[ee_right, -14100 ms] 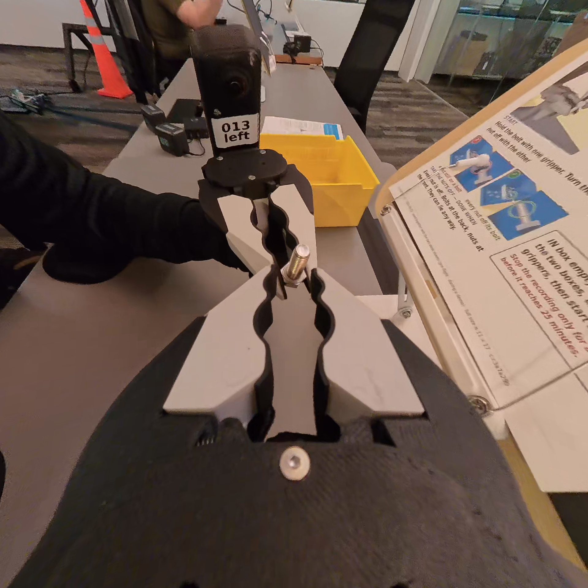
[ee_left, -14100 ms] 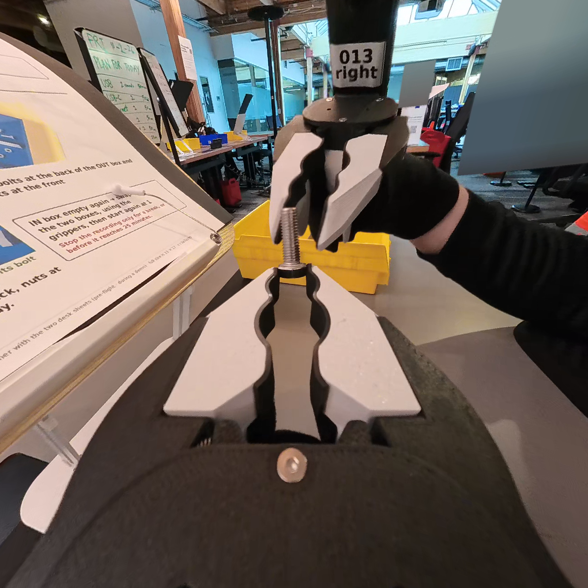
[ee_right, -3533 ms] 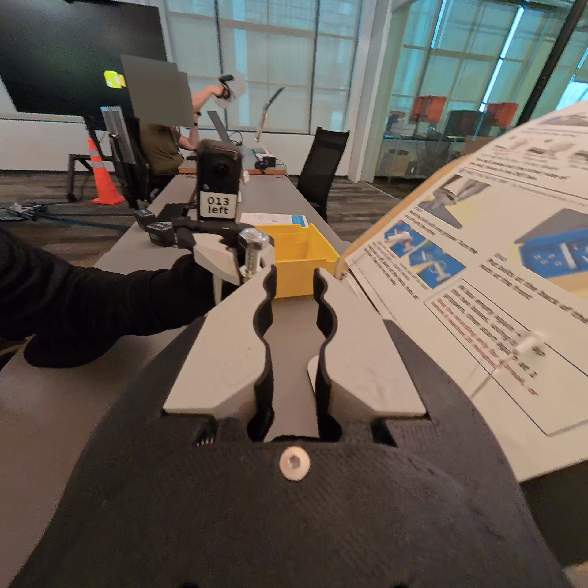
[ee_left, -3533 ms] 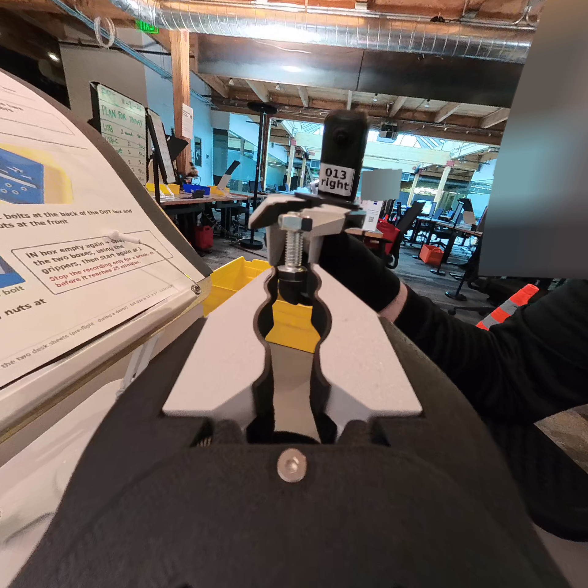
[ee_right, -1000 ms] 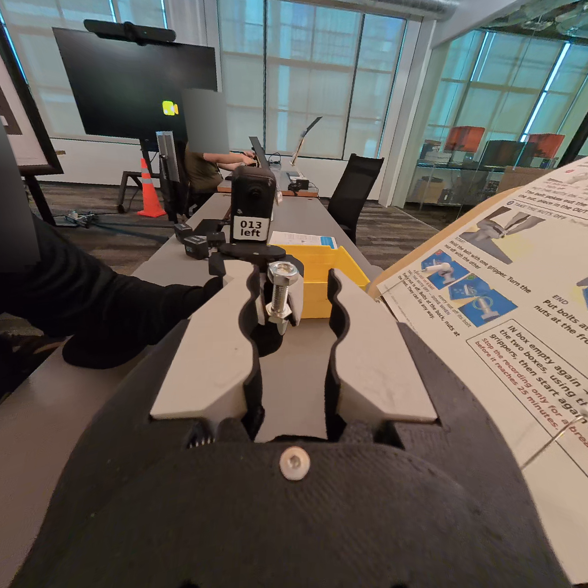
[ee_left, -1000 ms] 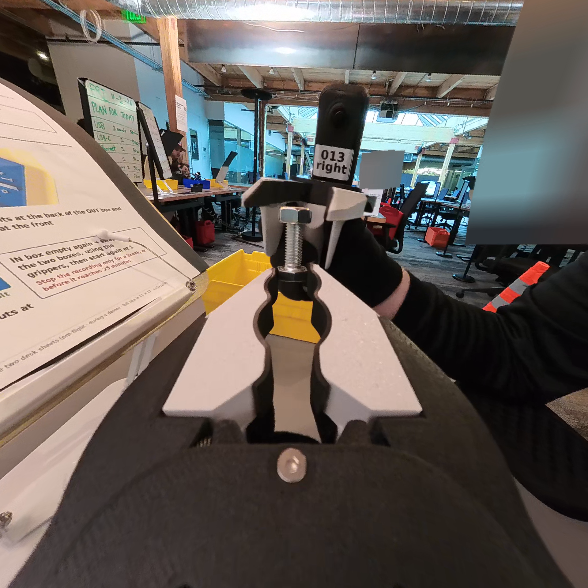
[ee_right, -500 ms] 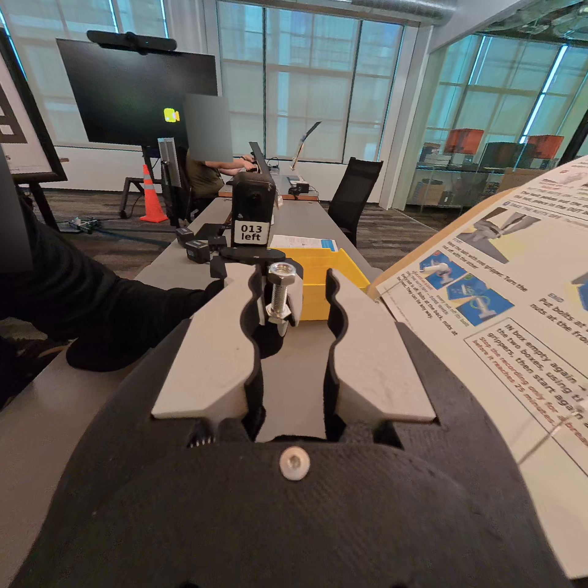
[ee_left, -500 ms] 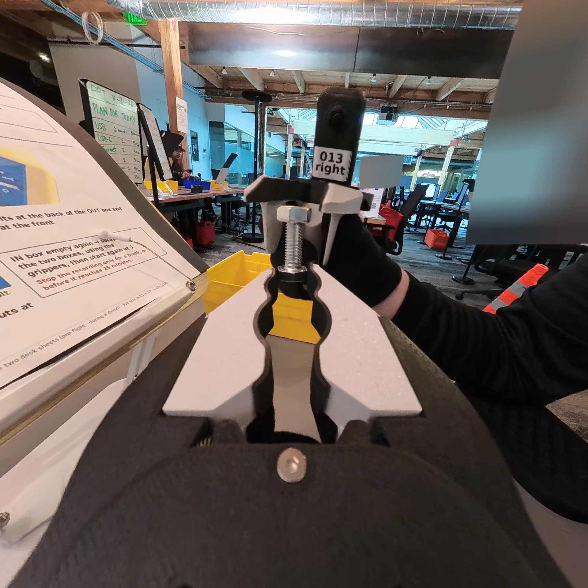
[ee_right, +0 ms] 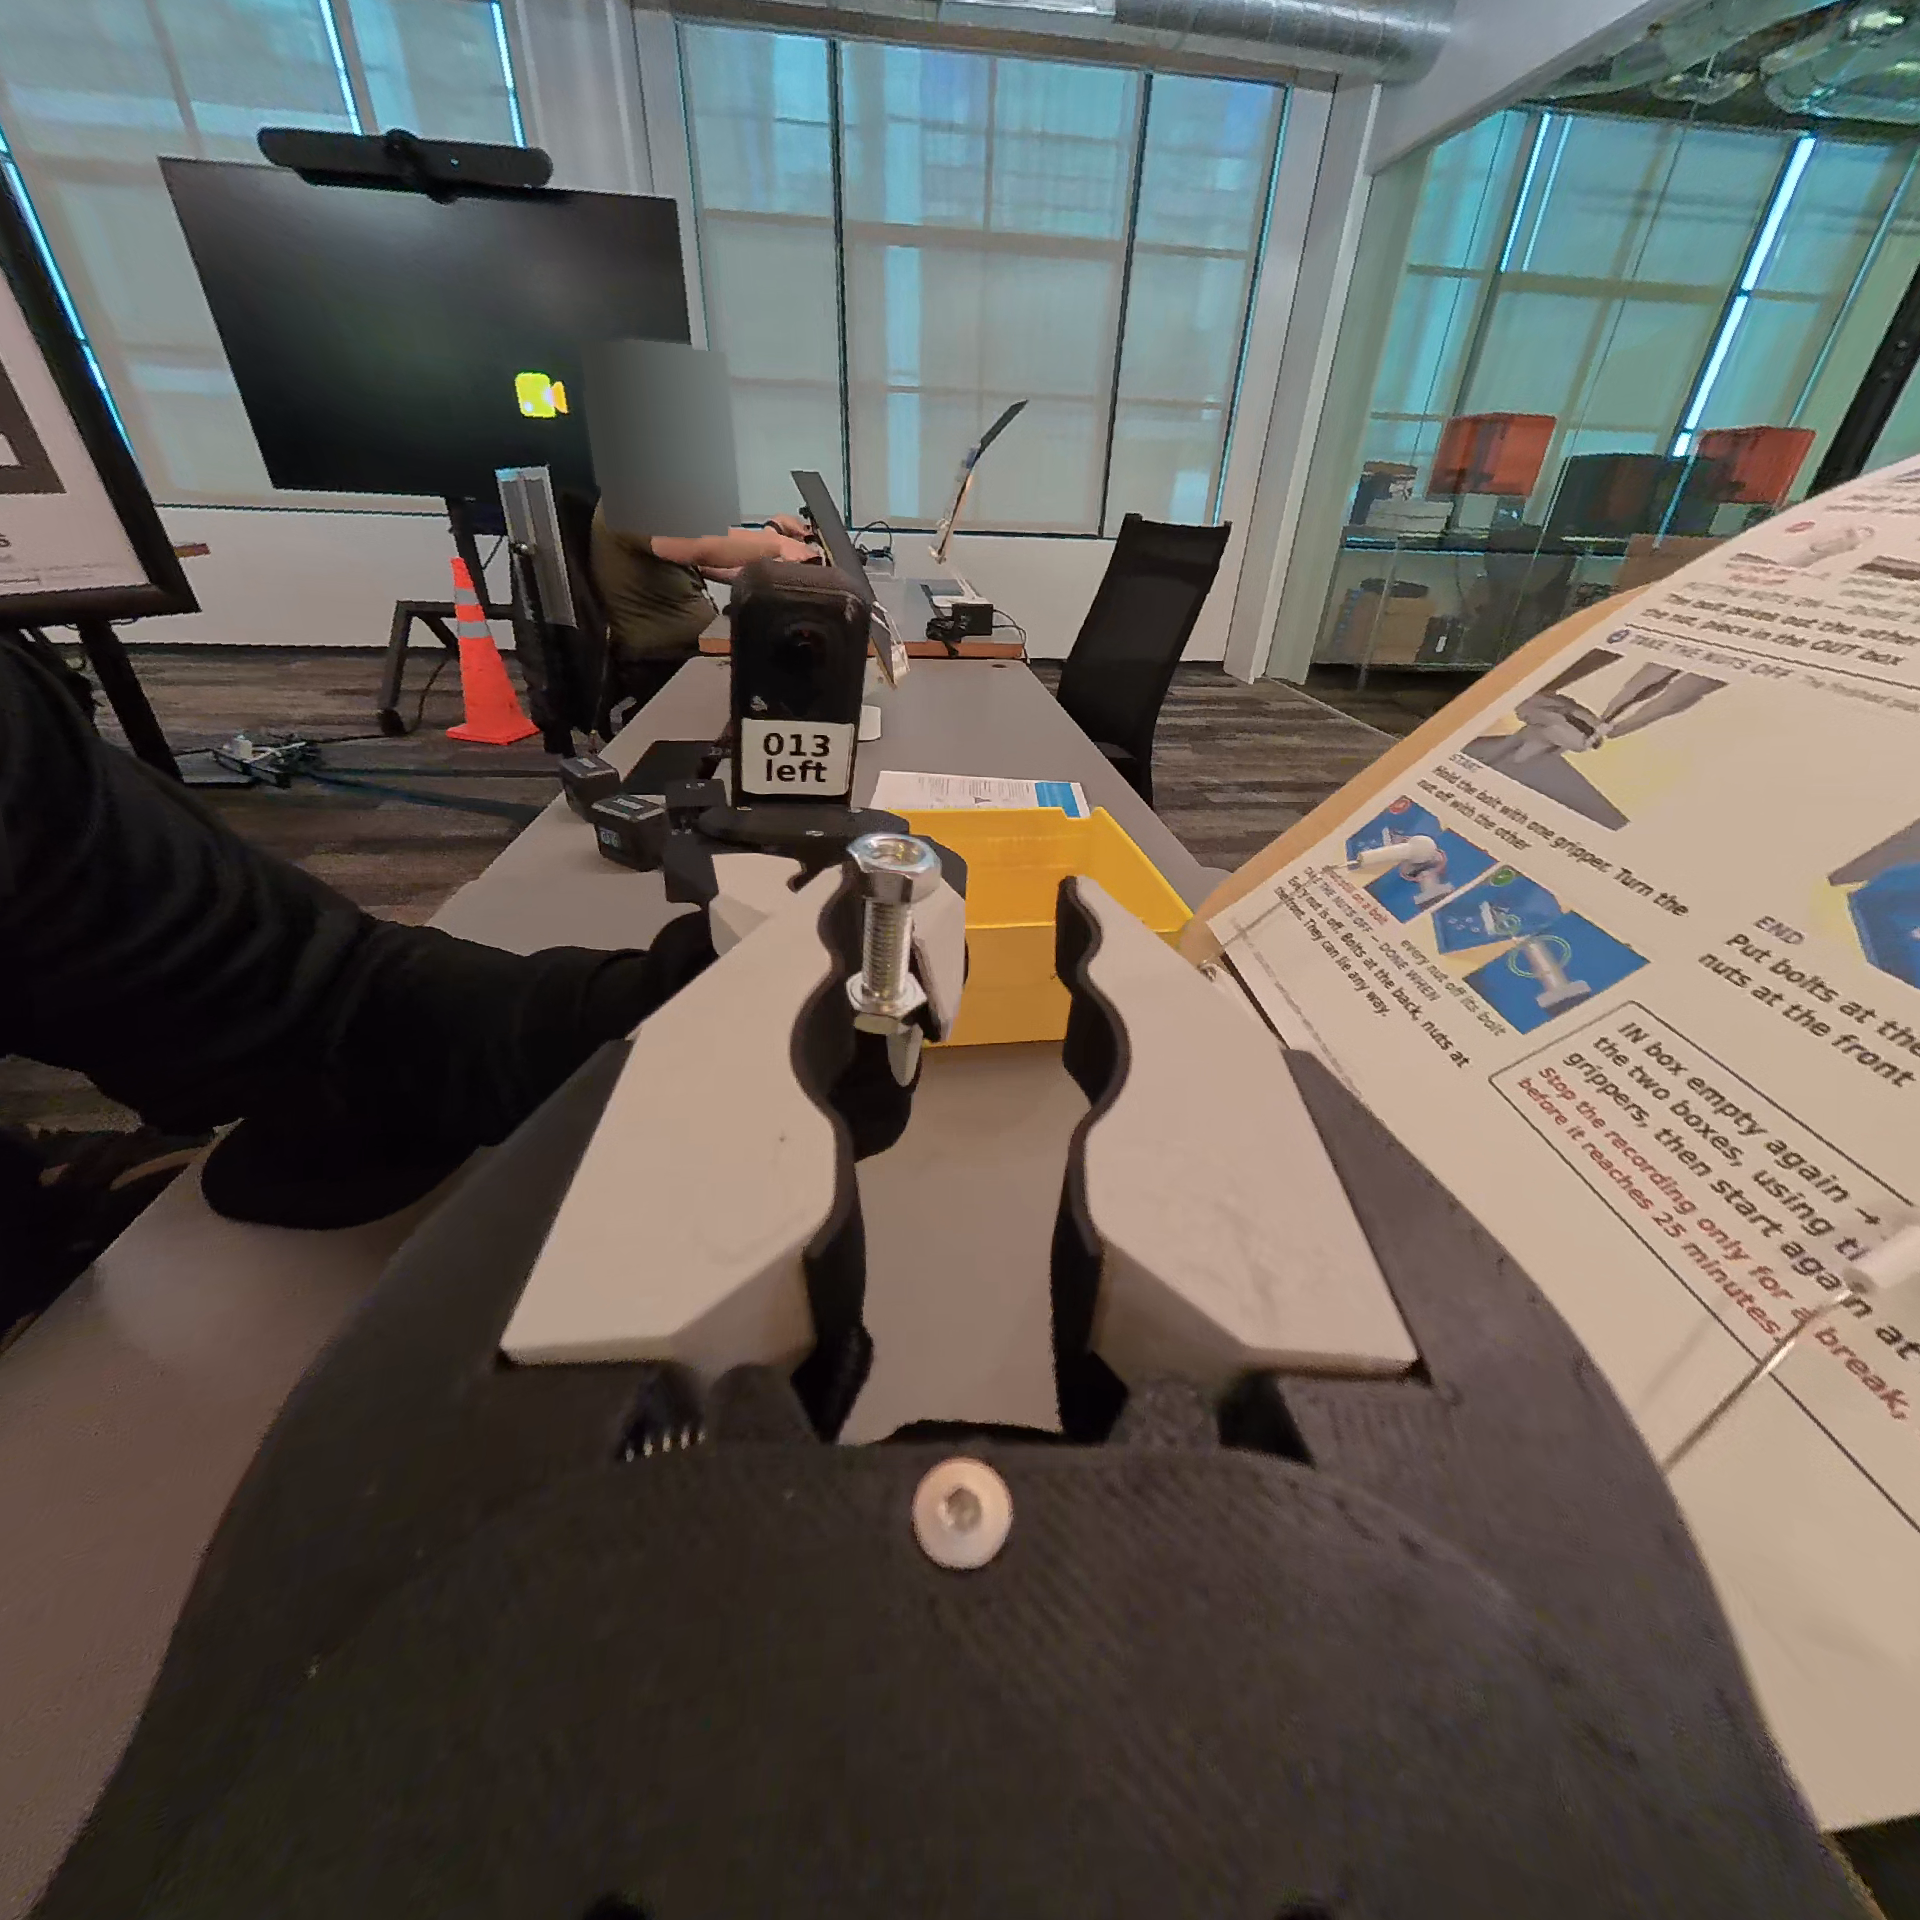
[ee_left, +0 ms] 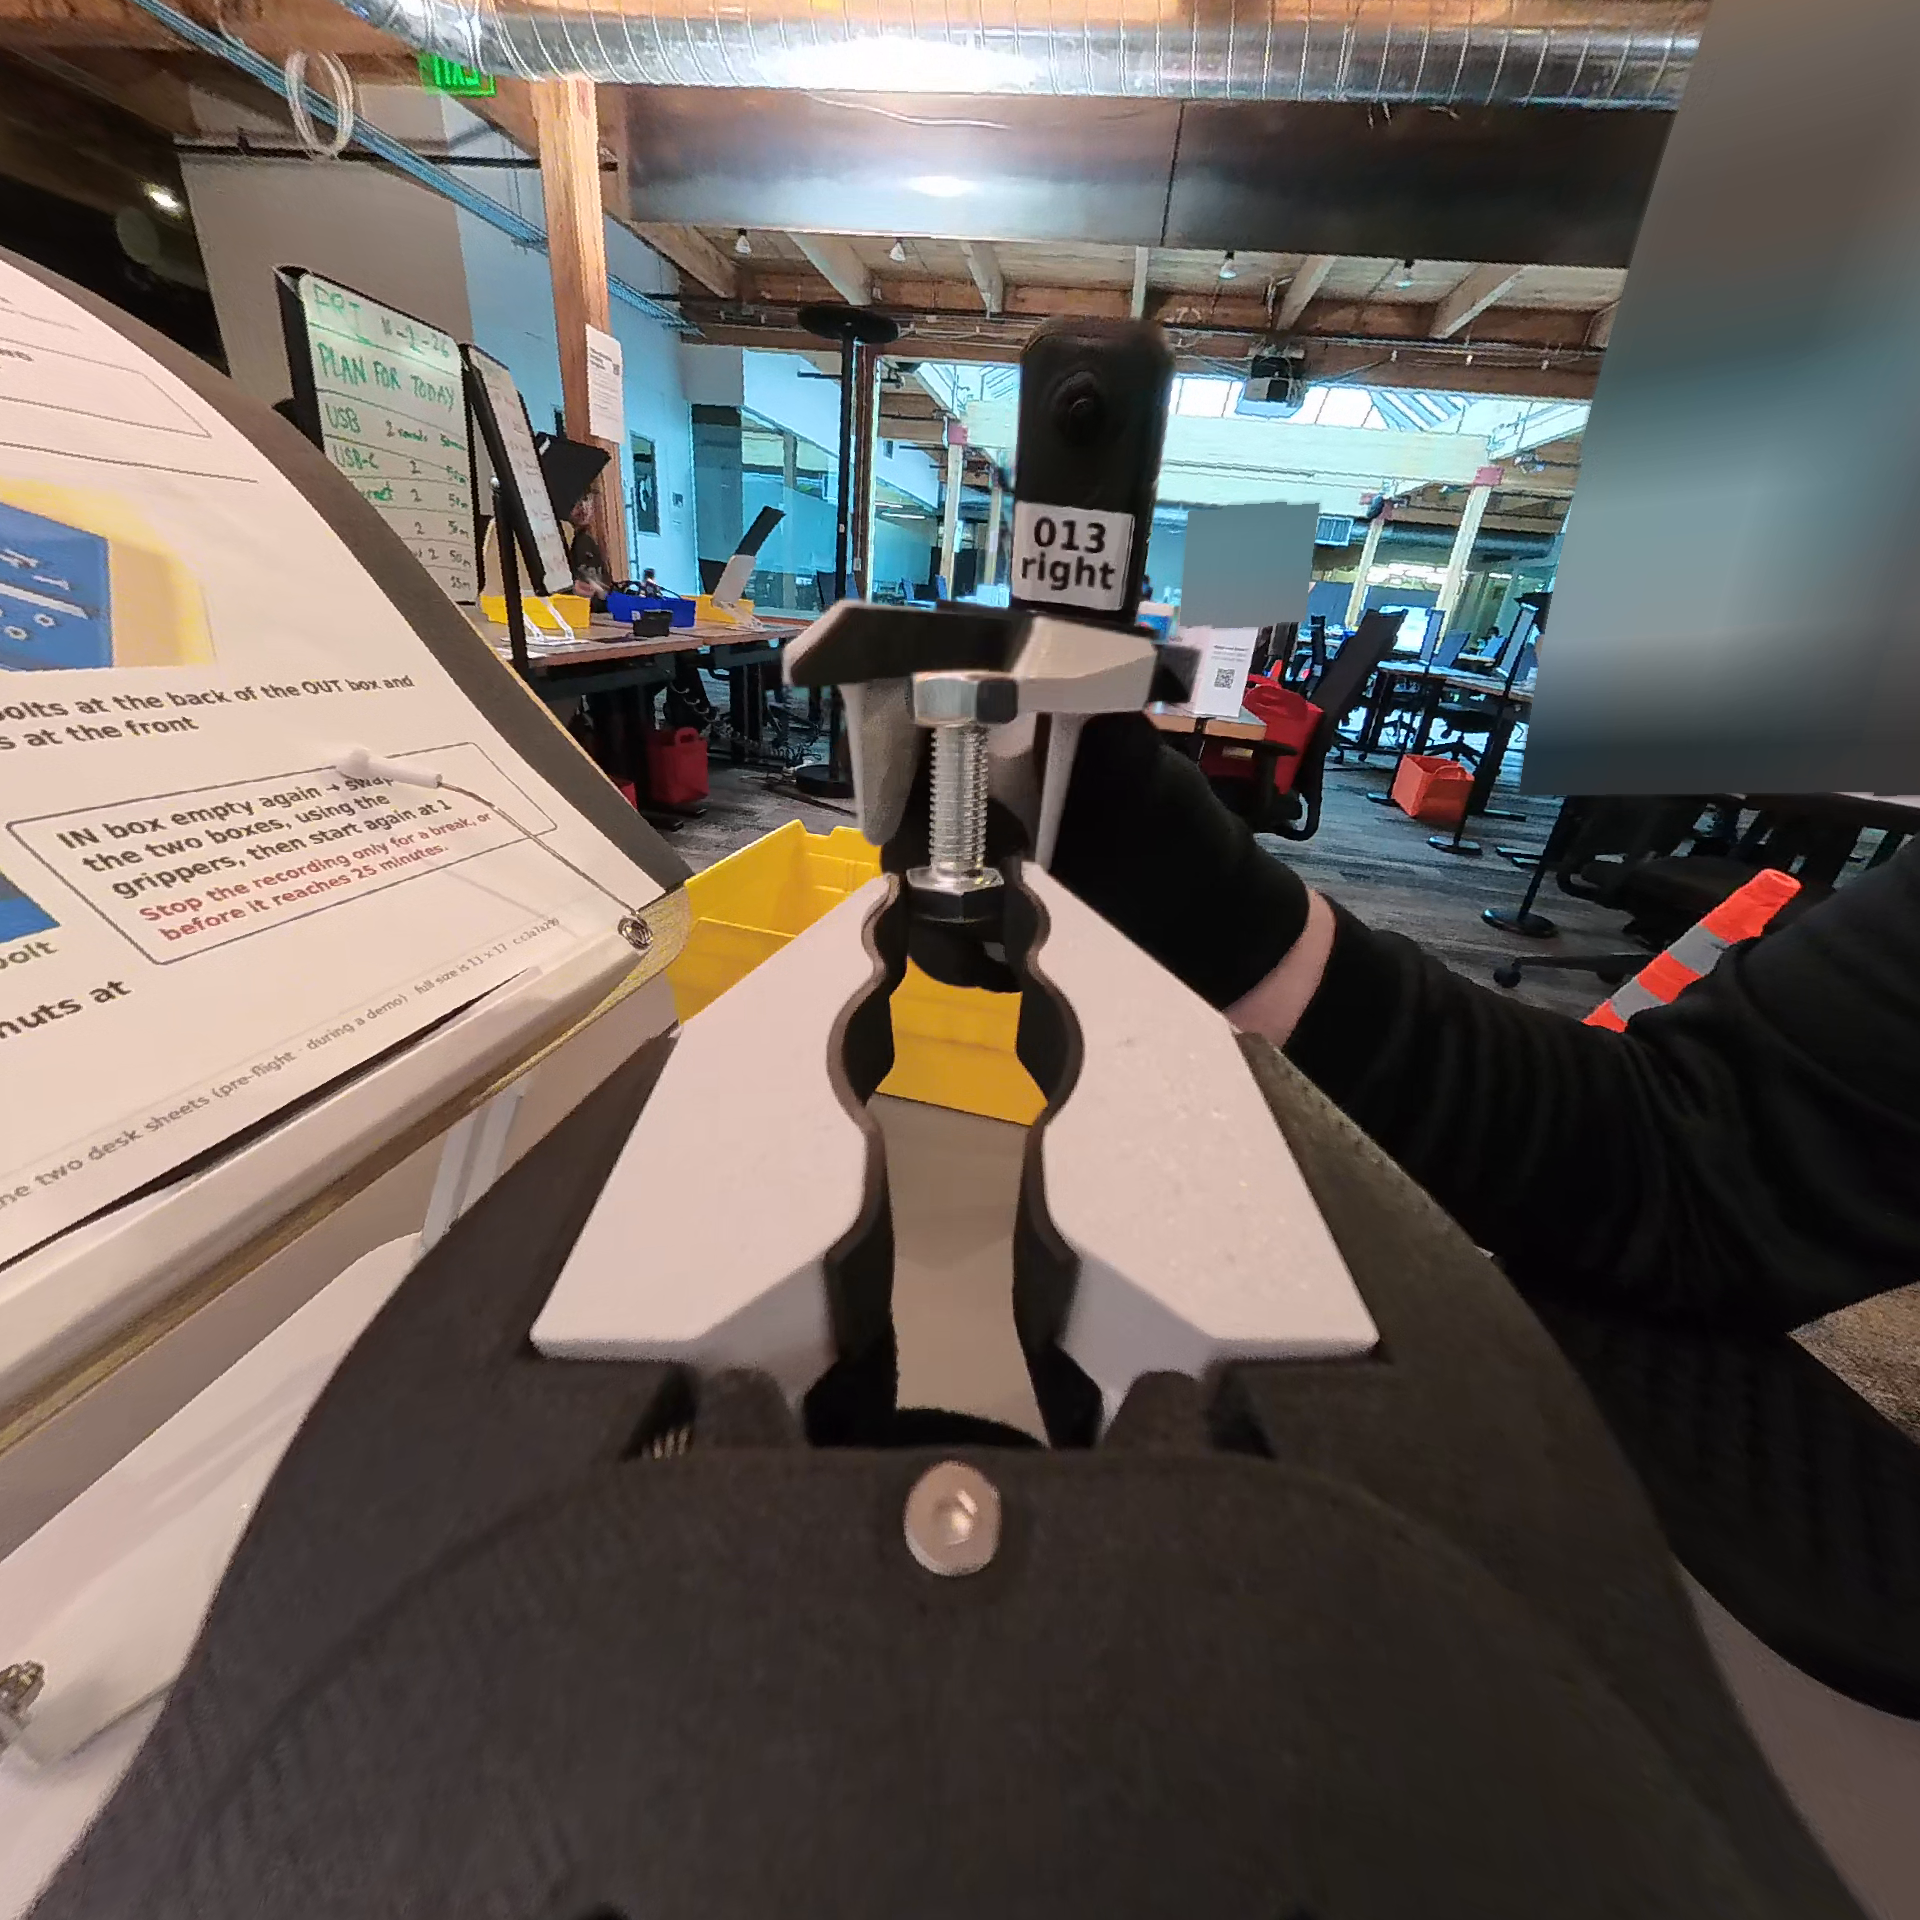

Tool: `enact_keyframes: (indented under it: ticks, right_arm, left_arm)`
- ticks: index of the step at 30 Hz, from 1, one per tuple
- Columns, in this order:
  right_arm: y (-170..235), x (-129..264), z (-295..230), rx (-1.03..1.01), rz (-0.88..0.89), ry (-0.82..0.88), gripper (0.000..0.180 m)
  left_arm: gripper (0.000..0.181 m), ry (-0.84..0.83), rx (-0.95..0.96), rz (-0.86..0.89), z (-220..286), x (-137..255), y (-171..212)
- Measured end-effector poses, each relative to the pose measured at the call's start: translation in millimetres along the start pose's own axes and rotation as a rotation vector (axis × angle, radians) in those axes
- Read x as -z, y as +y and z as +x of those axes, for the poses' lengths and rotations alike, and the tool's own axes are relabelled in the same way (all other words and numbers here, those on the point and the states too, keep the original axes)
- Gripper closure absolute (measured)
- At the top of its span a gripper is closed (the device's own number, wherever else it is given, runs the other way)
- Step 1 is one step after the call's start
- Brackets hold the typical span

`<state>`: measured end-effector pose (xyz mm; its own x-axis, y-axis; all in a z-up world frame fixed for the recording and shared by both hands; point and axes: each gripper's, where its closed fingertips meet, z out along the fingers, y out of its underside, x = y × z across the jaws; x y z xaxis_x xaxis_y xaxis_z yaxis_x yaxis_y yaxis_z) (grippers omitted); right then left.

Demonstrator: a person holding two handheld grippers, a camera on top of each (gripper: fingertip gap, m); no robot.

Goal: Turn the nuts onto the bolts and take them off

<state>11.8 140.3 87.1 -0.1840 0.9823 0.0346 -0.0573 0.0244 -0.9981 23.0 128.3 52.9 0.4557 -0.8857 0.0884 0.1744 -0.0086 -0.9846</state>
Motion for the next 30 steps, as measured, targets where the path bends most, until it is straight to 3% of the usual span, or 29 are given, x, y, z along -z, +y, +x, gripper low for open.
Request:
enact_keyframes:
  ticks: [21,30]
  right_arm:
    - [-2,3,0,0.004,0.004,0.001,0.144]
    - [12,-6,2,0.034,-0.109,0.046,0.143]
  left_arm:
    - [0.165,-0.008,-0.004,-0.009,-1,-1,3]
    - [0.164,-0.151,-0.124,-0.095,-17,-1,14]
